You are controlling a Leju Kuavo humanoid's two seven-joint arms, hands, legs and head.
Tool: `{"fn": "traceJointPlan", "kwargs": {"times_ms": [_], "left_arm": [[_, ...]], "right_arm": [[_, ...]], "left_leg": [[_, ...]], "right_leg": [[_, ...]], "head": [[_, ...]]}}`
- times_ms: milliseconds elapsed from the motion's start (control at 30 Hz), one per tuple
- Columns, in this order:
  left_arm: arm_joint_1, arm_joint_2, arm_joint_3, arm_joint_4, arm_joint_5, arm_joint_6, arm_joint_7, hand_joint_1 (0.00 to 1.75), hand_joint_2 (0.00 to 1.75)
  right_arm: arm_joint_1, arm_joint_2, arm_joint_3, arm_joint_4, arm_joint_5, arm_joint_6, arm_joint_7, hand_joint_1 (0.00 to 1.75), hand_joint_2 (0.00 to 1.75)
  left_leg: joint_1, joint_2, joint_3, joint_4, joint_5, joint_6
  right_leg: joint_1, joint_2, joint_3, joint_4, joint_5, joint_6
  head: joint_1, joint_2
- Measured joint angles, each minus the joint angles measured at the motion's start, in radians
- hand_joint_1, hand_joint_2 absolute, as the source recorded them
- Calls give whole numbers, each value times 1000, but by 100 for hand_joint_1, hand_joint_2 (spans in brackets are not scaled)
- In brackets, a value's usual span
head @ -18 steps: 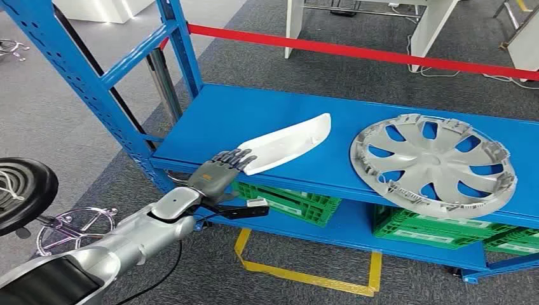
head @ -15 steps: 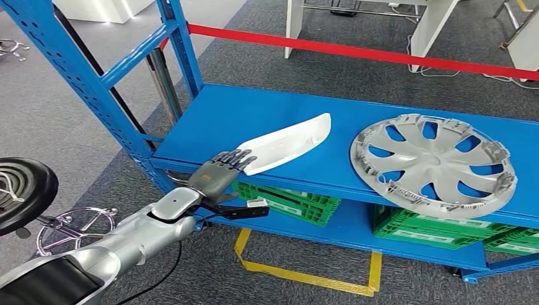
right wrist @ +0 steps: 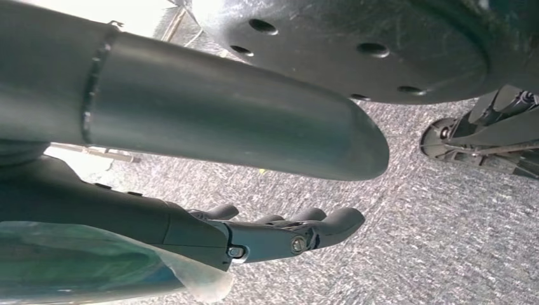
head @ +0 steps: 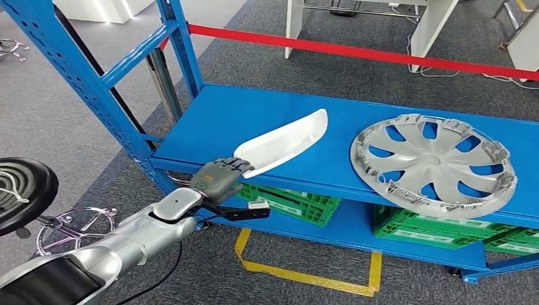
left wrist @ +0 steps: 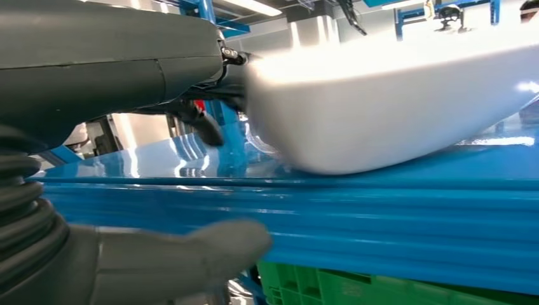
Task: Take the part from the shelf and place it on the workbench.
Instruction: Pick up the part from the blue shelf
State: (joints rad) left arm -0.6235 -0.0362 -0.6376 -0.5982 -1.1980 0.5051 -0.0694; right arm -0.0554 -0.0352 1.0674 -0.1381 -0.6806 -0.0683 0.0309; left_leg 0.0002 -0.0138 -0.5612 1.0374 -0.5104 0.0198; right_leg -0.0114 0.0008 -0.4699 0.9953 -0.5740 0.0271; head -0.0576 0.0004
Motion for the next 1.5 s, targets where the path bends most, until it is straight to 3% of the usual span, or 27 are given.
{"fn": "traceJointPlan", "kwargs": {"times_ms": [233,533,1033,1133,1500], "left_arm": [[-13,-2,-2,0,-1,9,0,168,175],[-29,-6,-6,1,2,23,-3,175,175],[-17,-1,31,-26,82,132,-54,175,175],[32,18,69,-131,108,176,-87,175,175],[341,87,304,-776,68,195,-249,175,175]], "right_arm": [[0,-1,0,0,0,0,0,0,0],[0,-3,2,0,1,0,0,0,0],[0,-8,18,0,-8,-9,-7,0,0],[1,-8,18,0,-19,-23,-17,0,0],[7,-7,18,0,-47,-77,-54,0,0]], "left_leg": [[0,0,0,0,0,0],[0,0,2,0,0,0],[0,0,2,0,0,0],[0,0,2,0,0,0],[0,0,2,-1,0,0]], "right_leg": [[0,0,1,0,0,0],[0,0,2,0,0,0],[0,0,2,0,0,0],[0,0,2,0,0,0],[0,1,1,0,-1,0]], "head": [[0,0],[0,0],[0,0],[0,0],[0,0]]}}
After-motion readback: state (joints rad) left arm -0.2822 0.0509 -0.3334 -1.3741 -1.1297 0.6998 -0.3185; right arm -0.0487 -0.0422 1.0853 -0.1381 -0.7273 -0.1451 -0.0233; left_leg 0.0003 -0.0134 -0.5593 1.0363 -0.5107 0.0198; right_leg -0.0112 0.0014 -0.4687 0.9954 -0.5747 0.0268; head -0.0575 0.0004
